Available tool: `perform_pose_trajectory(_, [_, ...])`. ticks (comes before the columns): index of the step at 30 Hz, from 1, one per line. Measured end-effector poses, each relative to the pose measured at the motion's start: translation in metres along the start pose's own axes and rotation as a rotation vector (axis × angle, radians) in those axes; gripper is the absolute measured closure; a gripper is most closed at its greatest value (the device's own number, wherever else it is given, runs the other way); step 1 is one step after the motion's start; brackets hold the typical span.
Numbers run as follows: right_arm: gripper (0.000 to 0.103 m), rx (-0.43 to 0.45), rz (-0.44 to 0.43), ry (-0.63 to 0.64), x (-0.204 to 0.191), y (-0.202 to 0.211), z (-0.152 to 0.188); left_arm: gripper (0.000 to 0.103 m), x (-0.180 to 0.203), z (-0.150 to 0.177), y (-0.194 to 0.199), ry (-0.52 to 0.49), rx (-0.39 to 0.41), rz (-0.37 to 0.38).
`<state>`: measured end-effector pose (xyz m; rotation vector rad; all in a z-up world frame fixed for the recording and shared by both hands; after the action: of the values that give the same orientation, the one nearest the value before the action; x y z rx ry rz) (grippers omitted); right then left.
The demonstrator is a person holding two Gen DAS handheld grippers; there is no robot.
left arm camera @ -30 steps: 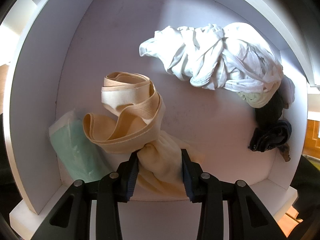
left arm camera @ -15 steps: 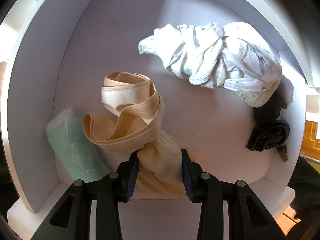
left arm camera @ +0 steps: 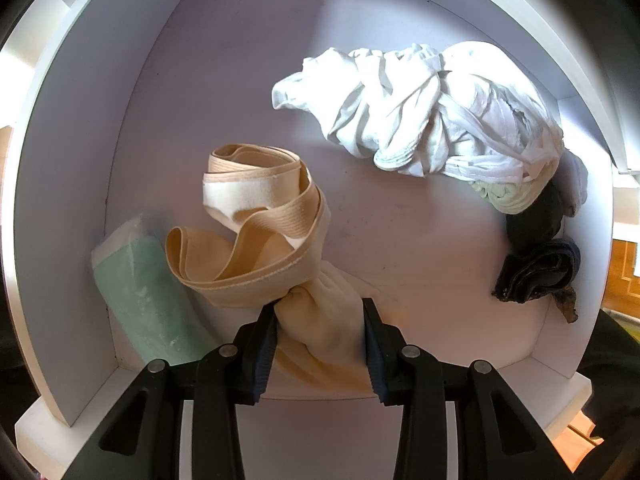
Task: Organize soft objects
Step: 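Carry the pink knotted bundle with the right gripper into the tray and release it, then move the right tool back to the shelf over the navy lace cloth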
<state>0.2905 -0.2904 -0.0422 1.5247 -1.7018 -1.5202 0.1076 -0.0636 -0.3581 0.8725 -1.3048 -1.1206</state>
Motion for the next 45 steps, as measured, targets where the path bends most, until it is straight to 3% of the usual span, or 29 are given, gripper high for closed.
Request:
perform_pose_trajectory(5, [0.057,0.083,0.010,0.214,0.003,0.043,0.032,0.063,0.003,0.000,0.001,-0.004,0.000,-0.003])
perform_pose_trajectory(12, [0.057,0.176,-0.009,0.478,0.020,0.086,0.109,0.063,0.002,0.000,0.002,-0.006,0.001,0.003])
perform_pose_trajectory(20, [0.057,0.131,-0.040,0.584,0.055,0.080,0.185,0.063,-0.004,0.002,0.003,0.006,0.002,0.017])
perform_pose_trajectory(24, [0.057,0.057,-0.005,0.593,0.079,0.053,0.217,0.063,-0.008,0.002,0.003,0.009,0.004,0.021])
perform_pose_trajectory(30, [0.057,-0.118,0.117,0.576,0.118,-0.023,0.253,0.066,-0.011,0.003,0.004,0.011,0.008,0.024])
perform_pose_trajectory(37, [0.054,-0.274,0.354,0.766,0.145,-0.110,0.288,0.068,-0.020,0.004,0.014,0.050,0.036,0.070])
perform_pose_trajectory(45, [0.052,-0.333,0.432,0.903,0.166,-0.161,0.296,0.068,-0.026,0.010,0.025,0.065,0.057,0.078])
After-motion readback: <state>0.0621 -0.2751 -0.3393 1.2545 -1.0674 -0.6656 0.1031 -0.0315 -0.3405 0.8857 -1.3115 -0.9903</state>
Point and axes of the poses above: each gripper's, at about its wrist camera, not at the fingertips, and y roughly against the way its jaws point, x to its right, z to its underside, the point moved 2 cm from there along -y, roughly the way its jaws point, and after that the axes turned 6 degrees about z, right-handed, at the moved point
